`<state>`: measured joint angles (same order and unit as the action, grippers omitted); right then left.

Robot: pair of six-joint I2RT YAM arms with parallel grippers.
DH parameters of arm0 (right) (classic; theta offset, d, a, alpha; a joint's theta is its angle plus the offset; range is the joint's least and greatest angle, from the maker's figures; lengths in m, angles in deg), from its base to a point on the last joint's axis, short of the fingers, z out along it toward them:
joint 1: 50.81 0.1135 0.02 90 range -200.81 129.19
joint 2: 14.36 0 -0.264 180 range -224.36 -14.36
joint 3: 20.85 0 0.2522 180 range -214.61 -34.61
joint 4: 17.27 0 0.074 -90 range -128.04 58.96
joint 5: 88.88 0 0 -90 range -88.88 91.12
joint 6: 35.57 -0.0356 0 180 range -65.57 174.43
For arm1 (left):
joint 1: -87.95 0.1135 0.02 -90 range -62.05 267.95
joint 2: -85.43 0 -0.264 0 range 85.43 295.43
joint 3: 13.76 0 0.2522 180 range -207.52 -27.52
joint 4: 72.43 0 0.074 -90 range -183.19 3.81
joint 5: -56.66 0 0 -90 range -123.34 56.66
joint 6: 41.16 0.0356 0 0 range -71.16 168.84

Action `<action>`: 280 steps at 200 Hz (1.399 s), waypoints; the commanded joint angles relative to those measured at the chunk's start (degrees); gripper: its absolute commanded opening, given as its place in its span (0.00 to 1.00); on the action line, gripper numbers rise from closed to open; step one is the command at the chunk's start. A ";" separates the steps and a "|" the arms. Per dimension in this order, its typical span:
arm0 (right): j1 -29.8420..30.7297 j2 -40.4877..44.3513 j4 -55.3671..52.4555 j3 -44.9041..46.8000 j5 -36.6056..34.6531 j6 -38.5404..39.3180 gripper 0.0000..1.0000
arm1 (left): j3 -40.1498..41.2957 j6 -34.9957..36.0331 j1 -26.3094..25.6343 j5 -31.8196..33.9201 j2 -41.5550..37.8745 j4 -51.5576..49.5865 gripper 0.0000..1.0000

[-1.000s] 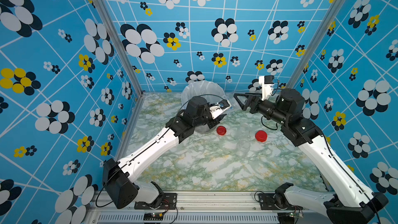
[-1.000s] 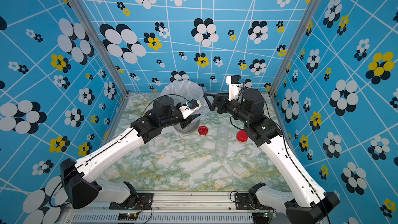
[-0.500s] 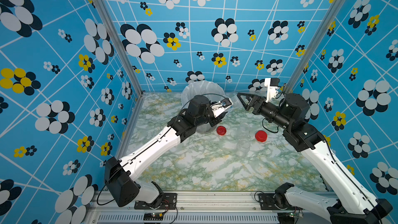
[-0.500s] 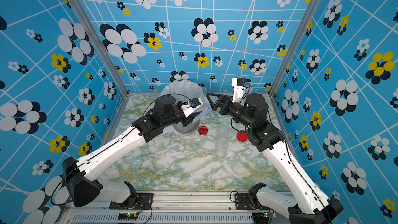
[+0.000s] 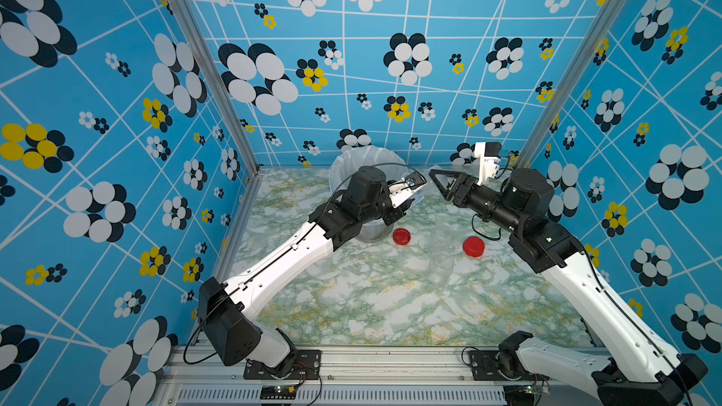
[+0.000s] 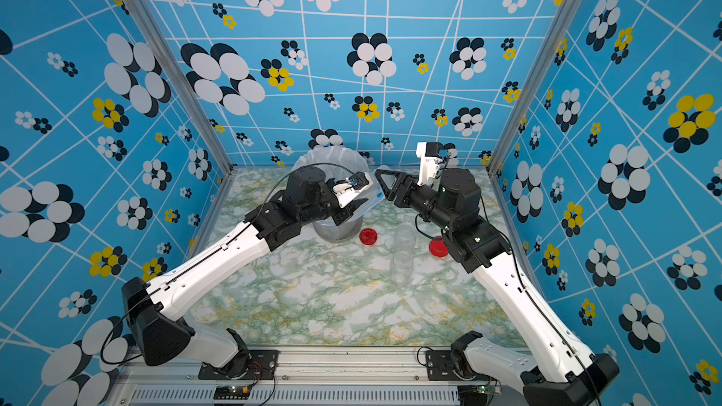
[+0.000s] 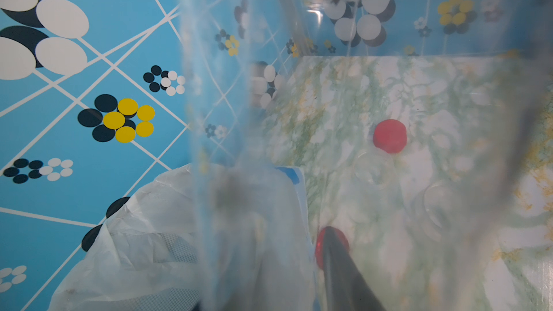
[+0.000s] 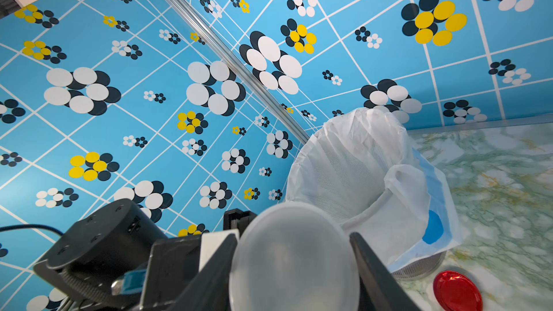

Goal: Empty moldy mung beans from jars
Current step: Unscrew the lid from the jar.

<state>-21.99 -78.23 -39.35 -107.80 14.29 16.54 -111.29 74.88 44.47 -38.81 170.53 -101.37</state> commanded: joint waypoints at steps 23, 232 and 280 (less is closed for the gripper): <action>1.14 0.06 0.64 0.57 -1.13 1.56 0.27 | -3.07 -2.71 -0.96 0.92 1.27 -1.87 0.29; -2.80 0.10 4.32 0.68 15.22 26.14 0.00 | 0.25 -14.03 4.99 -16.61 -8.56 -4.61 0.29; -3.61 0.41 -8.97 -3.58 -4.96 29.31 0.00 | 0.03 -14.23 5.64 -12.62 -9.02 -3.52 0.30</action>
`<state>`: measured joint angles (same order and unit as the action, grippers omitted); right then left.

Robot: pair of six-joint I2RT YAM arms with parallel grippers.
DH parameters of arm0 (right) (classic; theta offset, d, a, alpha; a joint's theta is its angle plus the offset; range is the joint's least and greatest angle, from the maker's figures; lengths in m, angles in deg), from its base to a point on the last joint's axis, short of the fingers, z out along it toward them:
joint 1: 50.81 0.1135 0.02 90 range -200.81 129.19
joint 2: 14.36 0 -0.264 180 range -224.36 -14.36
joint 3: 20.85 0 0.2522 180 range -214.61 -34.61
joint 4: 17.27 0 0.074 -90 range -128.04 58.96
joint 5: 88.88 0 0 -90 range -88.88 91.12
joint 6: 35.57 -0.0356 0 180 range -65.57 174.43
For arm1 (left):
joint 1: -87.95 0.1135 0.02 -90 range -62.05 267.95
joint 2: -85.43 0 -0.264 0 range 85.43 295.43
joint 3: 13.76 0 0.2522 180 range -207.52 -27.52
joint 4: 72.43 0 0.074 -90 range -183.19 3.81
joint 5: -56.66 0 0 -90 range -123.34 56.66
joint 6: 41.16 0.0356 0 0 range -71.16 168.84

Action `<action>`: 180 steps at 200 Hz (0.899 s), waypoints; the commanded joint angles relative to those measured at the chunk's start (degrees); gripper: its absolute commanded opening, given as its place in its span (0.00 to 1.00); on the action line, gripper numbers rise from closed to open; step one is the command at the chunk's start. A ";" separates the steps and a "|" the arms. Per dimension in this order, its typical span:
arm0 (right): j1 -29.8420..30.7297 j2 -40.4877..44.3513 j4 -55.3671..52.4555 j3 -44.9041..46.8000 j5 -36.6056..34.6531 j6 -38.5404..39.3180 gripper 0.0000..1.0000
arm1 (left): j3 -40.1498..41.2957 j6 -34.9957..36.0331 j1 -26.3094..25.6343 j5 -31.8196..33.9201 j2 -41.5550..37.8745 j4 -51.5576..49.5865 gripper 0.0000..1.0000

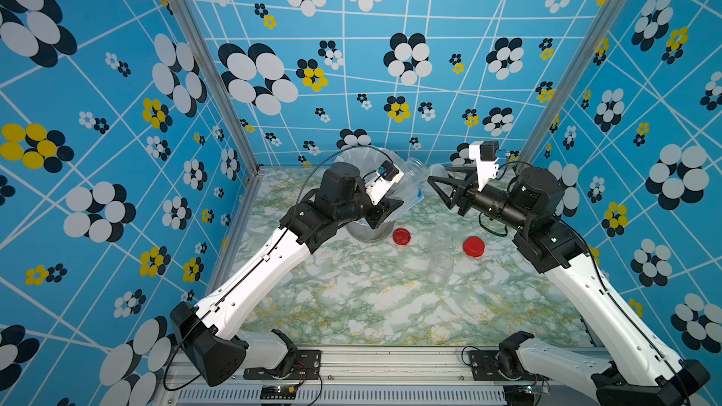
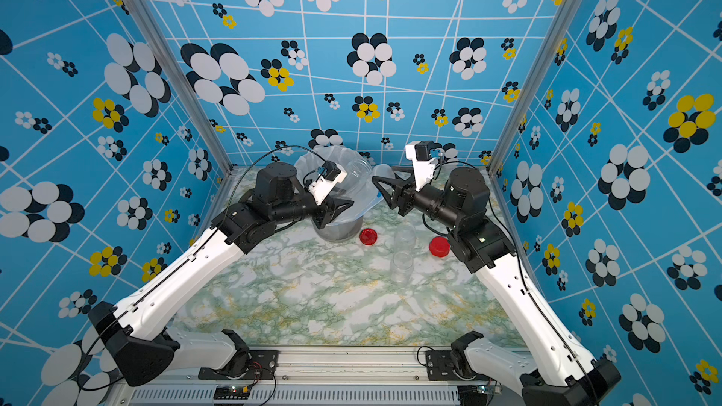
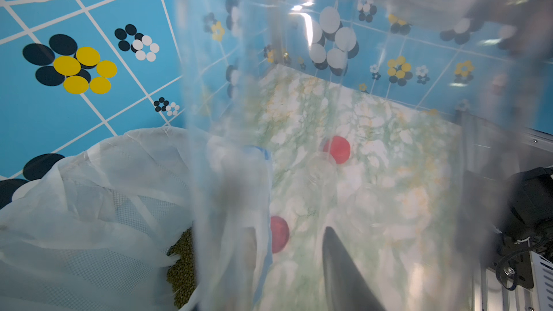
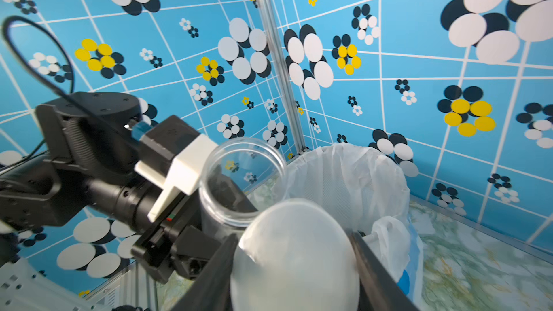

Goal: Empty moldy mung beans from jars
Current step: Unscrew the lid from the jar, then place the lid at the center of the board.

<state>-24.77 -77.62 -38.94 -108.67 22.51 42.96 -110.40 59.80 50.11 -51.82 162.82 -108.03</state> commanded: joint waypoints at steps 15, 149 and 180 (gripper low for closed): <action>-2.72 -0.02 -10.47 -1.88 -17.83 1.82 0.00 | -1.94 0.60 0.01 1.17 -1.10 1.84 0.32; -16.08 -11.73 -2.07 20.50 -31.63 -5.68 0.00 | -11.13 -0.09 -0.06 8.46 -1.33 -13.19 0.32; -23.33 -20.32 2.92 21.90 -25.45 -11.63 0.02 | -12.14 0.37 0.73 8.91 -1.01 -15.03 0.33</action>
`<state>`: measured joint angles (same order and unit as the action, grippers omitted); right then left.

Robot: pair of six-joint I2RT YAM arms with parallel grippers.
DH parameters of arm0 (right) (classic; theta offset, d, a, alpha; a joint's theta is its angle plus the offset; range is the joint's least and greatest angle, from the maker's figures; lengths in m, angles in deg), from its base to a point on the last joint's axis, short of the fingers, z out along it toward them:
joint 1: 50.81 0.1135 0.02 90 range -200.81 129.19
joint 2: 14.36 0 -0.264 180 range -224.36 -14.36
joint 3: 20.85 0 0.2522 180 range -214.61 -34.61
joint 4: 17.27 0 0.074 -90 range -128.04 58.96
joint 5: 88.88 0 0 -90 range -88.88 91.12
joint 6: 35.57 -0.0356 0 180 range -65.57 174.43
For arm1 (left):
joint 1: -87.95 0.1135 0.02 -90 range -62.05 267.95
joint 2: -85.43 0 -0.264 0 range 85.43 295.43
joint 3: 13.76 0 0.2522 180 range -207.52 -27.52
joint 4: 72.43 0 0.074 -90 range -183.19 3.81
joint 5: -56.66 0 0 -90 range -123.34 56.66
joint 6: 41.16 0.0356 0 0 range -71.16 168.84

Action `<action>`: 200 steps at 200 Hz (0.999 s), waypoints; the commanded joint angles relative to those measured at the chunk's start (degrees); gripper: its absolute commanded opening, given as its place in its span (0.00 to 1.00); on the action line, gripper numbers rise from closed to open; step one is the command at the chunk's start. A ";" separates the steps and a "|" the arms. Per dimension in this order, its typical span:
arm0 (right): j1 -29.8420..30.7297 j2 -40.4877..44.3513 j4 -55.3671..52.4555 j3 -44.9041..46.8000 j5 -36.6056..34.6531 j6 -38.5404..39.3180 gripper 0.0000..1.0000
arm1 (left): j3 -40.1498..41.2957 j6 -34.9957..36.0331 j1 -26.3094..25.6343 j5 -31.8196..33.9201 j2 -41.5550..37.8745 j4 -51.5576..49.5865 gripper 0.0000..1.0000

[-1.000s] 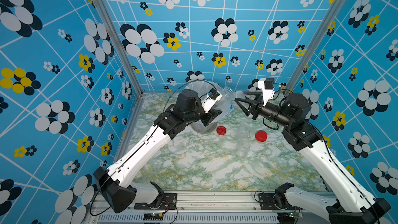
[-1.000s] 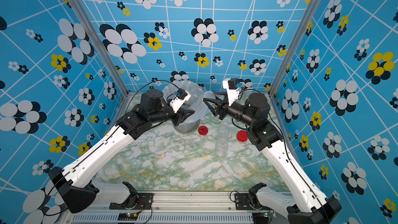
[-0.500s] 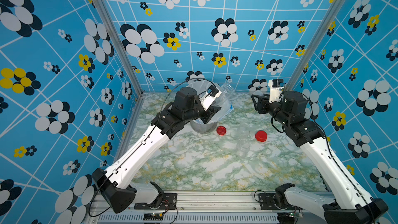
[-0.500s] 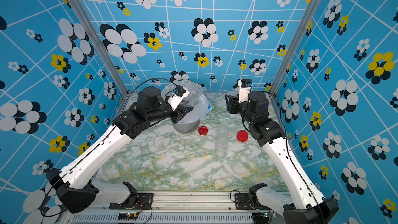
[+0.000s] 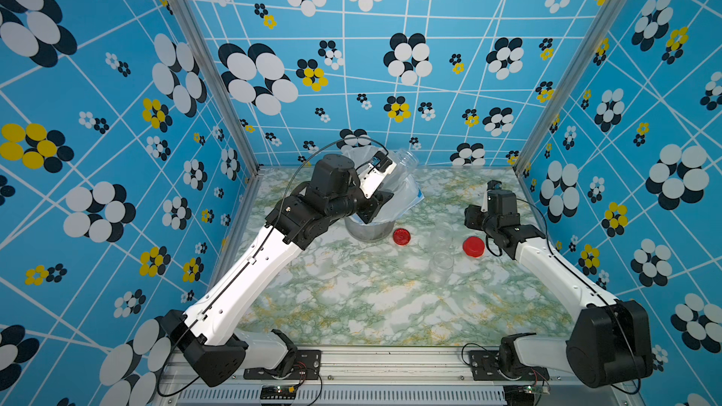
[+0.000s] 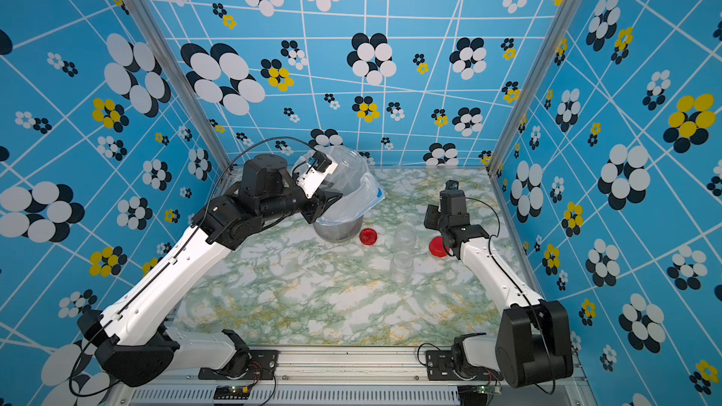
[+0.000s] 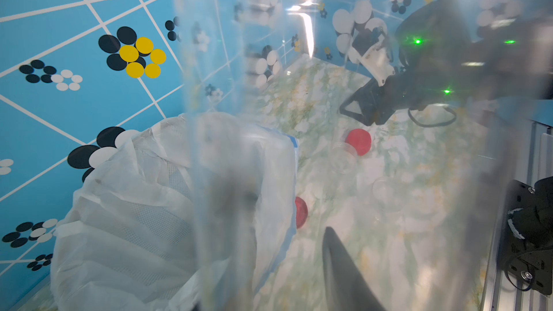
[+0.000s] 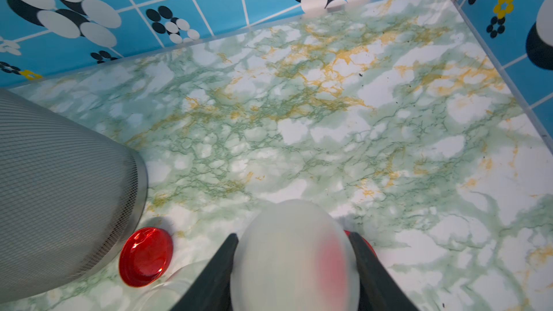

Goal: Empty moldy mung beans from jars
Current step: Place the lid at the center of the board.

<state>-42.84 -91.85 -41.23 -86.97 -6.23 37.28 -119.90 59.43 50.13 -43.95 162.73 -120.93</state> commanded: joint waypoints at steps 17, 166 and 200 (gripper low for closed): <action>-6.21 -10.38 6.95 -0.54 4.43 -6.10 0.02 | -2.53 0.72 1.01 1.18 -1.28 -2.85 0.33; -6.84 -10.70 5.70 -3.21 3.49 -3.71 0.99 | -15.82 -1.74 6.42 -1.56 7.68 -22.61 0.33; -6.69 -4.02 6.33 -0.06 2.51 -4.15 0.99 | -23.52 -0.27 6.72 3.40 12.97 -29.61 0.33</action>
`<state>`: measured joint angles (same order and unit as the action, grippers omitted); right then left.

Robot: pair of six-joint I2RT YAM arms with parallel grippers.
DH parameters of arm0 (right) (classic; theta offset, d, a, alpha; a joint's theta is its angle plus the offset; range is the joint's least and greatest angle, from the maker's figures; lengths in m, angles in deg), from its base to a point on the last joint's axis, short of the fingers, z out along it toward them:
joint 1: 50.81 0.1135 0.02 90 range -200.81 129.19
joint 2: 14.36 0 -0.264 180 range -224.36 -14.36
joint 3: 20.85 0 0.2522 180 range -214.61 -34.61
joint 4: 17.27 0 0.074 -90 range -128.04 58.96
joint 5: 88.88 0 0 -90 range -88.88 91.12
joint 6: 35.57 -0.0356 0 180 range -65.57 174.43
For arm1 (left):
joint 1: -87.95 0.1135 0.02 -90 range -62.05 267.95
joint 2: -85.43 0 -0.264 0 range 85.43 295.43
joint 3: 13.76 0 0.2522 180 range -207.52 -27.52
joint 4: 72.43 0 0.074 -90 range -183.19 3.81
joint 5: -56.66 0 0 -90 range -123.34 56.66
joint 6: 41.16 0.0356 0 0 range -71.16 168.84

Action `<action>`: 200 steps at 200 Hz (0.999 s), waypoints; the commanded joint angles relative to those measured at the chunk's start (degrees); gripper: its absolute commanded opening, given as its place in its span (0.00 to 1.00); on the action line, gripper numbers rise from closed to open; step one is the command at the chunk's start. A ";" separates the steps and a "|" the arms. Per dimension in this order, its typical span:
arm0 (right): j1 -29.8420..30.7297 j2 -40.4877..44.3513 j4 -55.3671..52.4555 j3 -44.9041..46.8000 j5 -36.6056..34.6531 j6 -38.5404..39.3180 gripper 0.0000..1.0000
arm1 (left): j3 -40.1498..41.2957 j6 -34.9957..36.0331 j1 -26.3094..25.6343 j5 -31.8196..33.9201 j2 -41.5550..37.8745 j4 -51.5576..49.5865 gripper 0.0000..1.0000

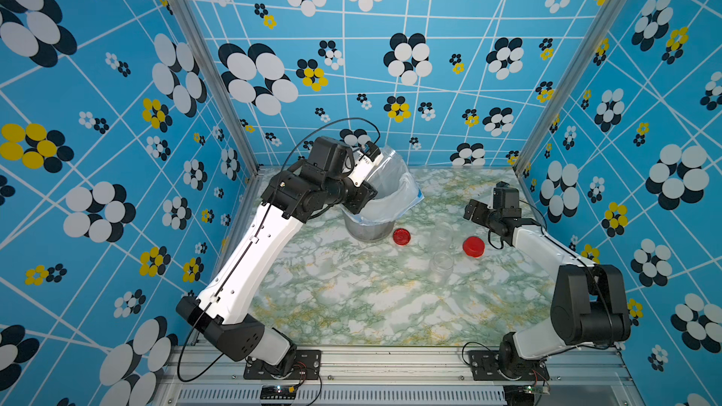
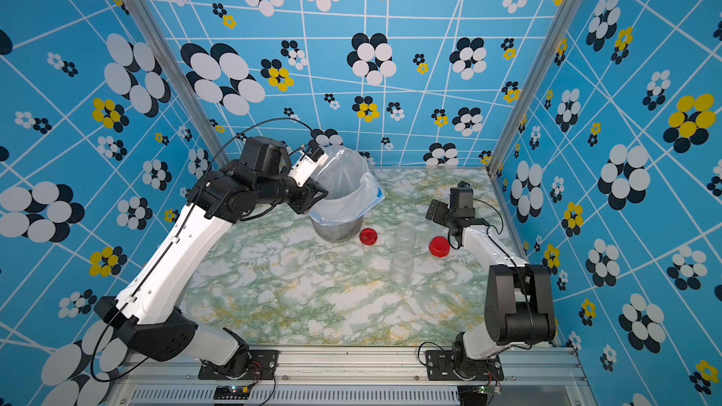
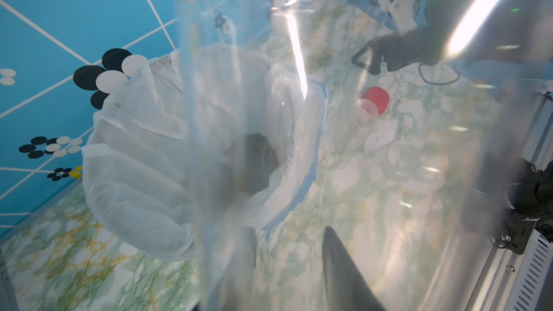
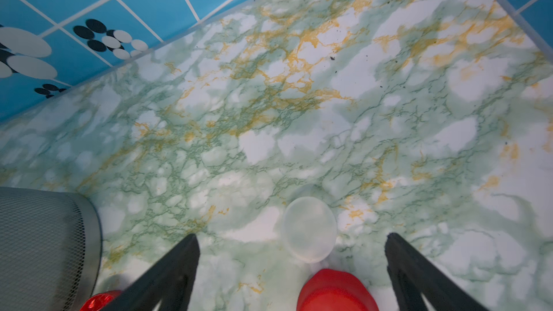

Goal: Empty moldy mung beans from jars
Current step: Place the lid at the center of the board, then pour the moldy mung beans from the jar into the trash bin.

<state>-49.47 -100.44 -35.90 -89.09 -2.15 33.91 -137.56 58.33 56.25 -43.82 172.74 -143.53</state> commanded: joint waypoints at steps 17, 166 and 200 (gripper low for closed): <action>-0.07 6.97 0.92 2.90 0.37 -0.98 0.99 | -8.69 1.31 0.21 6.54 5.47 -8.52 0.32; 0.57 16.14 -0.10 4.12 7.74 -2.00 0.99 | -20.94 13.29 -4.80 52.83 23.56 -21.04 0.36; 0.67 15.90 0.03 4.38 8.37 -2.10 0.99 | -14.16 23.77 -6.69 67.68 26.09 -14.07 0.38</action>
<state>-49.33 -84.81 -35.48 -85.70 4.91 32.49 -156.38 72.96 51.03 10.10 196.21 -162.65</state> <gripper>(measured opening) 0.991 0.380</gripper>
